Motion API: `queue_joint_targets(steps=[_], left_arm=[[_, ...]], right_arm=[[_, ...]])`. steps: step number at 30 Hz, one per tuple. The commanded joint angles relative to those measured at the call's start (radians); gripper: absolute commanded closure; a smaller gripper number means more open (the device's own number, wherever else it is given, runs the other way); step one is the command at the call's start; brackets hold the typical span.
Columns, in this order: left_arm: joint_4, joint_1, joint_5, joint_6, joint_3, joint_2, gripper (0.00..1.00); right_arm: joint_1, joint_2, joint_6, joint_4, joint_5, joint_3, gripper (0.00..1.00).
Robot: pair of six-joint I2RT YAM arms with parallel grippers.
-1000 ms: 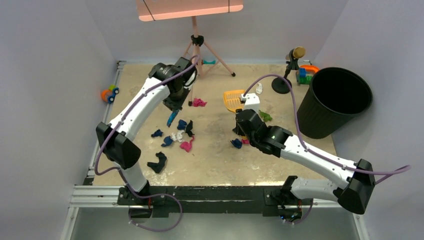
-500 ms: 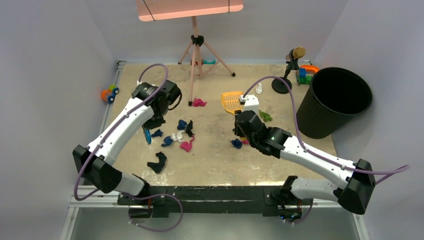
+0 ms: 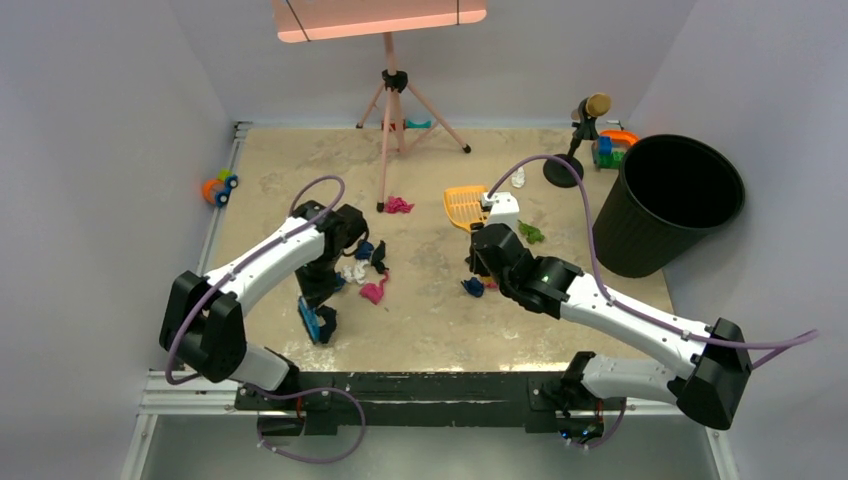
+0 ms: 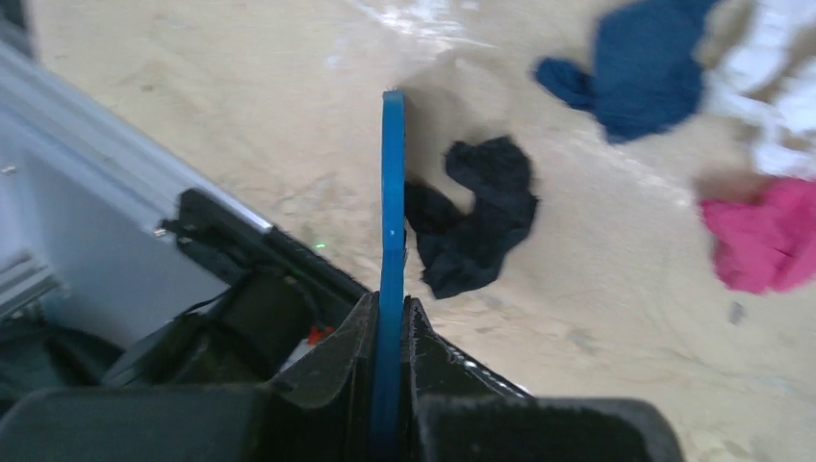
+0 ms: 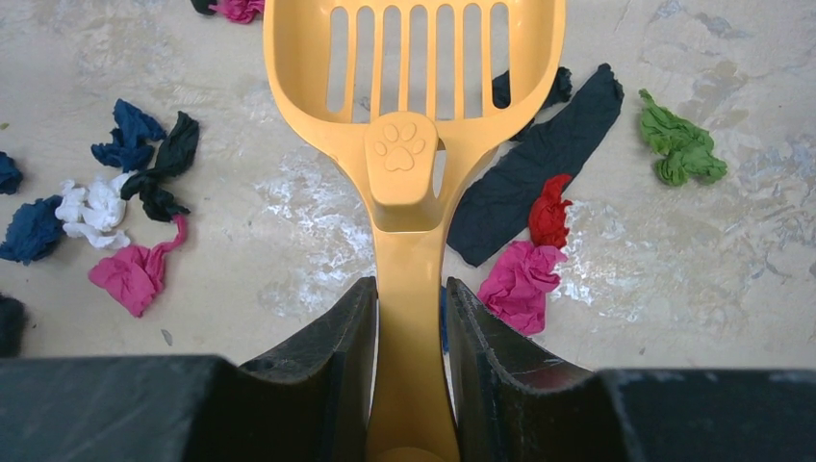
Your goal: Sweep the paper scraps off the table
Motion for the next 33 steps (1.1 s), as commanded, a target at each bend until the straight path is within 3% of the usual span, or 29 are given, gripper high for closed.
queue_joint_targets(steps=[1, 7, 13, 16, 19, 26, 29, 33], left_arm=[[0.257, -0.026, 0.198, 0.093, 0.0, 0.032, 1.0], [0.49, -0.073, 0.451, 0.189, 0.083, 0.092, 1.0], [0.465, -0.109, 0.532, 0.312, 0.208, 0.017, 1.0], [0.363, -0.105, 0.431, 0.368, 0.24, -0.081, 1.0], [0.229, -0.097, 0.207, 0.413, 0.277, -0.118, 1.0], [0.027, -0.039, -0.309, 0.422, 0.345, 0.018, 1.0], [0.03, -0.008, -0.38, 0.442, 0.355, 0.14, 1.0], [0.044, 0.003, -0.31, 0.459, 0.383, 0.286, 1.0]], right_arm=[[-0.005, -0.017, 0.026, 0.021, 0.016, 0.01, 1.0], [-0.005, -0.02, 0.037, 0.018, 0.018, 0.012, 1.0], [-0.005, -0.006, 0.028, 0.017, 0.02, 0.032, 1.0], [-0.005, 0.005, 0.025, 0.026, 0.02, 0.032, 1.0], [-0.005, 0.018, 0.024, 0.037, 0.019, 0.032, 1.0], [-0.006, 0.021, 0.016, 0.029, 0.01, 0.04, 1.0], [-0.006, 0.008, 0.007, 0.022, 0.018, 0.04, 1.0], [-0.006, -0.007, 0.006, 0.01, 0.026, 0.037, 1.0]])
